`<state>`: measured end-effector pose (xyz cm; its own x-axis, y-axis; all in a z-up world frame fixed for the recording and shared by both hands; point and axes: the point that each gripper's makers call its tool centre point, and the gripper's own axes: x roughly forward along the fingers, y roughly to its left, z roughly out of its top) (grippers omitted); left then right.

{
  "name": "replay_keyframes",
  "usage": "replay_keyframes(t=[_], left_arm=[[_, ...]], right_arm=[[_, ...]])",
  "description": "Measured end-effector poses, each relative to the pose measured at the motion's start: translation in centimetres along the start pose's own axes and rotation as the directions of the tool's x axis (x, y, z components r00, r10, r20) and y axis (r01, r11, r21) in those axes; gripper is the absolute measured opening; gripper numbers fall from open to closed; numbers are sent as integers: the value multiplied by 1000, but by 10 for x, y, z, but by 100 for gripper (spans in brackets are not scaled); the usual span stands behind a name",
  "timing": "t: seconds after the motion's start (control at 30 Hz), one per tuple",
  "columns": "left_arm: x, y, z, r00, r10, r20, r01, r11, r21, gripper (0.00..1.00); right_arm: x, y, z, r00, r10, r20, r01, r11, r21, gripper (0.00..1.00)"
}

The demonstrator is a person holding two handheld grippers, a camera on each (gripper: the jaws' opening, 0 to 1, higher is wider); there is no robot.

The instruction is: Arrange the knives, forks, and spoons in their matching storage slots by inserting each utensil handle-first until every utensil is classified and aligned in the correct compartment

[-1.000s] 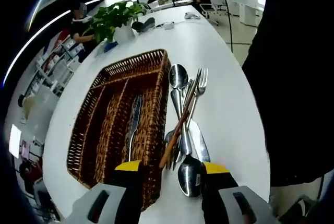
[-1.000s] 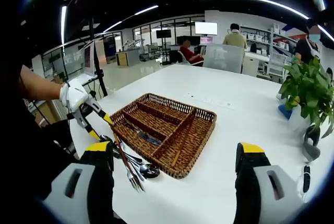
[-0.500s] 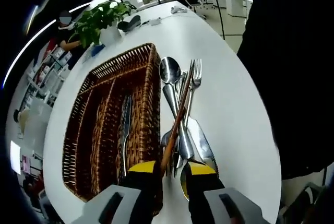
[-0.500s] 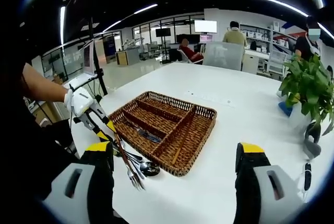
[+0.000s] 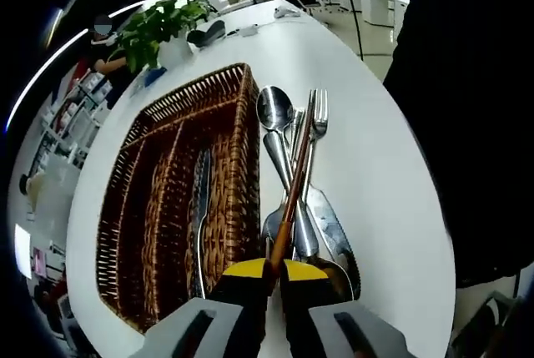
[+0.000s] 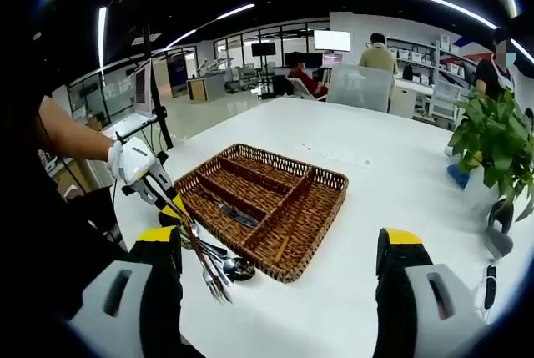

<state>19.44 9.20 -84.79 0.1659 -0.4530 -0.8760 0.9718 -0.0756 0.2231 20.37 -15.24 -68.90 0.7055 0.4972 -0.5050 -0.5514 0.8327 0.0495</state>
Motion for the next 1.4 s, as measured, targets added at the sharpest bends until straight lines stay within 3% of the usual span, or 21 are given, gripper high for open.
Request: replay_keyframes(t=[0.33, 0.43, 0.6, 0.77, 0.87, 1.17, 1.4], left_arm=[[-6, -8, 1, 998, -63, 3, 63, 994, -88, 4], [-6, -11, 2, 997, -76, 3, 76, 995, -70, 5], [-1, -11, 1, 997, -80, -14, 80, 996, -26, 18], [4, -11, 1, 995, -96, -26, 96, 995, -17, 16], [5, -11, -2, 994, -99, -50, 100, 995, 26, 14], [6, -13, 0, 992, -119, -48, 121, 991, 49, 6], [3, -14, 0, 992, -114, -46, 117, 991, 63, 5]], right_arm=[[4, 0, 3, 1000, 5, 6, -5, 1000, -3, 99], [4, 0, 2, 1000, 7, 6, -7, 1000, -1, 99], [4, 2, 1, 1000, 6, 5, -6, 1000, 0, 99], [3, 2, -1, 1000, 1, 2, -2, 1000, 4, 99], [1, 1, -1, 1000, -3, 2, 3, 1000, 5, 98], [2, 3, 0, 1000, -6, 2, 6, 1000, 6, 98], [0, 4, 0, 1000, -11, 5, 11, 1000, 8, 98]])
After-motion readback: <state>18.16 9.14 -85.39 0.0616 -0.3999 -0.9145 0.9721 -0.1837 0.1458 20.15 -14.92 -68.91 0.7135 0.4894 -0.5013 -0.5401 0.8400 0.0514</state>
